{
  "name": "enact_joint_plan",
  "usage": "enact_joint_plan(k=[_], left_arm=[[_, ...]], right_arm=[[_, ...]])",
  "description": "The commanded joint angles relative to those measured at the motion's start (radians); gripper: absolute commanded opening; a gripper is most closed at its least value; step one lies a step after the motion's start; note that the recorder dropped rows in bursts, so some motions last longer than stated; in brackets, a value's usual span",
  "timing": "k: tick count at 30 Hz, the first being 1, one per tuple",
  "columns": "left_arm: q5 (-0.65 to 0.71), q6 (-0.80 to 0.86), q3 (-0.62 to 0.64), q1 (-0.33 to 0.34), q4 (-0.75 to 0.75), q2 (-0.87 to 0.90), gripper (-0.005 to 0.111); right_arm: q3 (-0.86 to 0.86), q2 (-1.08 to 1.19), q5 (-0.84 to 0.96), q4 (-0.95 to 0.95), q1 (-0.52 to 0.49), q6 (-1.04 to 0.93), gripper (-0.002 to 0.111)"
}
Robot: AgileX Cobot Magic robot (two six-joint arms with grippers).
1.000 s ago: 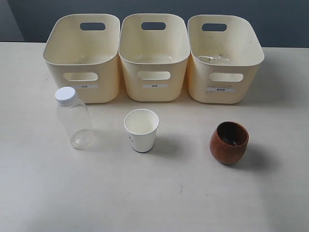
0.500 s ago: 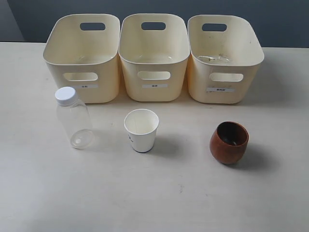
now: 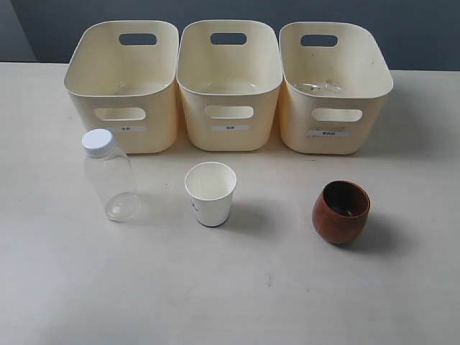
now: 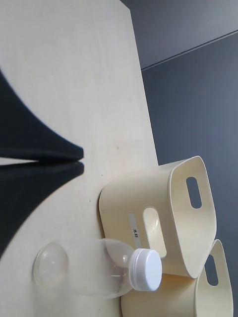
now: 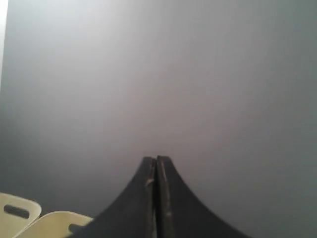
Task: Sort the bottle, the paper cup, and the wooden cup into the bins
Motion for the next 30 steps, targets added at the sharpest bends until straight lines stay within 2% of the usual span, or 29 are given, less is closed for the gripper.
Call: enact_joint_plan(k=[1, 5, 6, 7, 10, 20, 30], left_arm=[[0.002, -0.002, 0.001, -0.004, -0.003, -0.005, 0.000], [0.002, -0.002, 0.001, -0.004, -0.003, -0.005, 0.000], [0.002, -0.002, 0.001, -0.004, -0.003, -0.005, 0.000], [0.002, -0.002, 0.001, -0.004, -0.003, -0.005, 0.000], [0.002, -0.002, 0.001, -0.004, -0.003, -0.005, 0.000], [0.002, -0.002, 0.001, -0.004, -0.003, -0.005, 0.000], [0.002, -0.002, 0.001, -0.004, -0.003, -0.005, 0.000]], right_arm=[[-0.104, 0.130, 0.214, -0.083, 0.185, -0.051, -0.001], [-0.281, 0.365, 0.786, -0.001, 0.419, -0.341, -0.001], [-0.315, 0.403, 0.856, 0.021, 0.440, -0.377, -0.001], [-0.379, 0.493, 1.001, 0.090, 0.473, -0.429, -0.001], [-0.454, 0.640, 1.192, 0.198, 0.483, -0.488, -0.001], [-0.460, 0.850, 1.223, 0.308, 0.483, -0.508, -0.001], [-0.460, 0.966, 1.209, 0.315, 0.483, -0.508, -0.001]])
